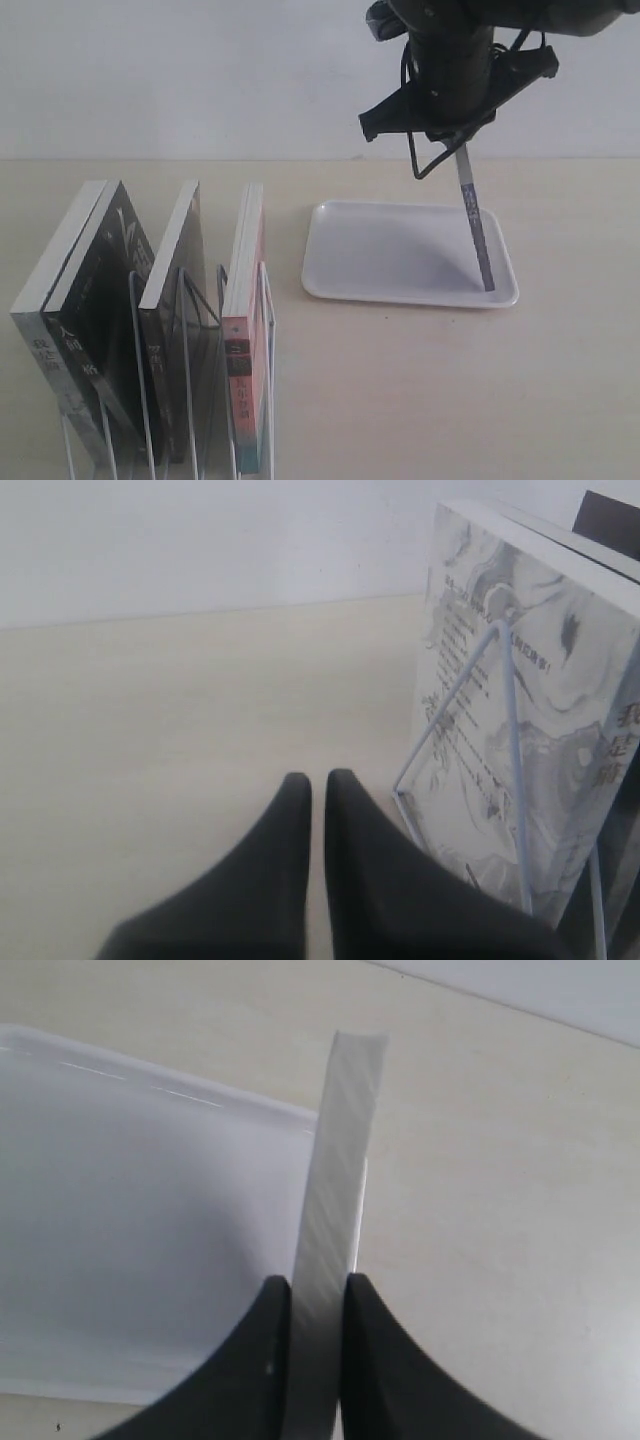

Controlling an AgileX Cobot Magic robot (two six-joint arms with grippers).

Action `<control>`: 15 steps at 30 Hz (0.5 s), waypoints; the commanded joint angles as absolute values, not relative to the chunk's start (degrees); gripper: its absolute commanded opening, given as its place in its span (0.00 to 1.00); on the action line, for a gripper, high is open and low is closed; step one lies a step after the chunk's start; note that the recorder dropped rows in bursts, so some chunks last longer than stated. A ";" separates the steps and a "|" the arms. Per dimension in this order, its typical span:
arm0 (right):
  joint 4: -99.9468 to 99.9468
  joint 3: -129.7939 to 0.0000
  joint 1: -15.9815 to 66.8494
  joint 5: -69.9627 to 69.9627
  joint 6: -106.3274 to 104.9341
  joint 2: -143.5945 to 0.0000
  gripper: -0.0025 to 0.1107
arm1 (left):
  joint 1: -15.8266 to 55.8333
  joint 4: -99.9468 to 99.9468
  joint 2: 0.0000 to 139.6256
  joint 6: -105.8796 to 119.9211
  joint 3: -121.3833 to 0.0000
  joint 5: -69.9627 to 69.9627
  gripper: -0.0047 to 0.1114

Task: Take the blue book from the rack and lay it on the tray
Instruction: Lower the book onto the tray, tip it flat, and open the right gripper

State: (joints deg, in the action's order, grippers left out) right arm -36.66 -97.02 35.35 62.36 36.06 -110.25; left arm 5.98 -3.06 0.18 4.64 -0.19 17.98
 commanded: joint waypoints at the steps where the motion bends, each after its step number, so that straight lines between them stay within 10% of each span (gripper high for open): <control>1: -38.82 -97.28 34.86 61.69 35.49 -111.51 0.02 | 5.78 -3.06 0.00 4.26 0.00 18.02 0.08; 15: -33.08 -97.28 34.86 58.19 33.89 -112.72 0.10 | 5.78 -3.06 0.00 4.26 0.00 18.02 0.08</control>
State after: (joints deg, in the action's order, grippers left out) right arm -35.92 -97.21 35.35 58.55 34.09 -112.52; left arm 5.98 -3.06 0.18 4.64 -0.19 17.98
